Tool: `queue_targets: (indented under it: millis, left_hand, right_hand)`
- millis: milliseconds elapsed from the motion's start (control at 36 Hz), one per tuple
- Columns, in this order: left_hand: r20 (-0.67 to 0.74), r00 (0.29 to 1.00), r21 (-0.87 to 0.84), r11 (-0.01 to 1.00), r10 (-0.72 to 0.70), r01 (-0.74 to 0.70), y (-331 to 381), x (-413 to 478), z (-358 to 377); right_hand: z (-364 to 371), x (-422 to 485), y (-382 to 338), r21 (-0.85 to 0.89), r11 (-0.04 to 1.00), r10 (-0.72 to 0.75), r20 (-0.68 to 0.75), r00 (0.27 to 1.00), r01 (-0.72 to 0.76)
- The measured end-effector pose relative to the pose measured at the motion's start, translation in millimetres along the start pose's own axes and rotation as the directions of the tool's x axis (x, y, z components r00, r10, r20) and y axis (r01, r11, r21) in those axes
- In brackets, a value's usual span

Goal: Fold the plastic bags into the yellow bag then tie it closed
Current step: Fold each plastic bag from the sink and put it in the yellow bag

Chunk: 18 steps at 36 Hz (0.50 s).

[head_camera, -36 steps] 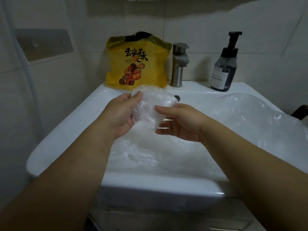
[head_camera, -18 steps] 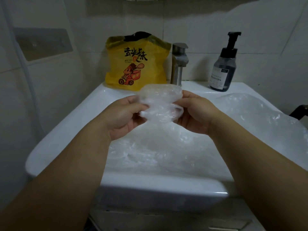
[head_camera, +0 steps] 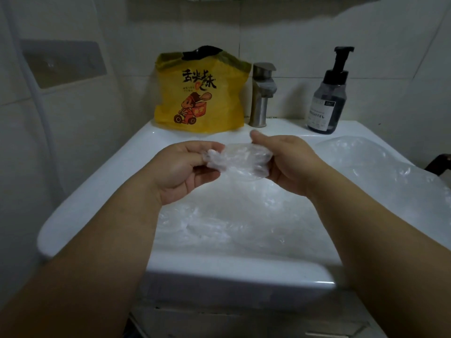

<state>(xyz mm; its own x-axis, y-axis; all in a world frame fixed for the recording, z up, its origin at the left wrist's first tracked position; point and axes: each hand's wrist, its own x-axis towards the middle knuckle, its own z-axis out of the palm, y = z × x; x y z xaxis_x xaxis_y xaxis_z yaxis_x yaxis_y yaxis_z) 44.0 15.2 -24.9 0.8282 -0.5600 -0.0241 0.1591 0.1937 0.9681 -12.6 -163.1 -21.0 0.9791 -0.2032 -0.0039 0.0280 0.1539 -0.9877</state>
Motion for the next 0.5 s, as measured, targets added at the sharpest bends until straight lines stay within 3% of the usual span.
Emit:
queue_targets:
  millis: [167, 333, 500]
  left_hand:
    - [-0.054, 0.999, -0.064, 0.998, -0.006, 0.003, 4, 1, -1]
    - [-0.175, 0.98, 0.263, 0.964, 0.098, -0.049, -8, 5, 3]
    - [-0.144, 0.979, 0.163, 0.979, 0.145, -0.121, -4, 4, 2]
  right_hand:
    - [2, -4, -3, -0.034, 0.999, -0.018, 0.058, 0.998, 0.02]
    - [12, -7, 0, -0.01, 0.998, -0.054, 0.064, 0.996, 0.055]
    - [13, -7, 1, -0.015, 0.999, 0.051, 0.108, 0.993, -0.049]
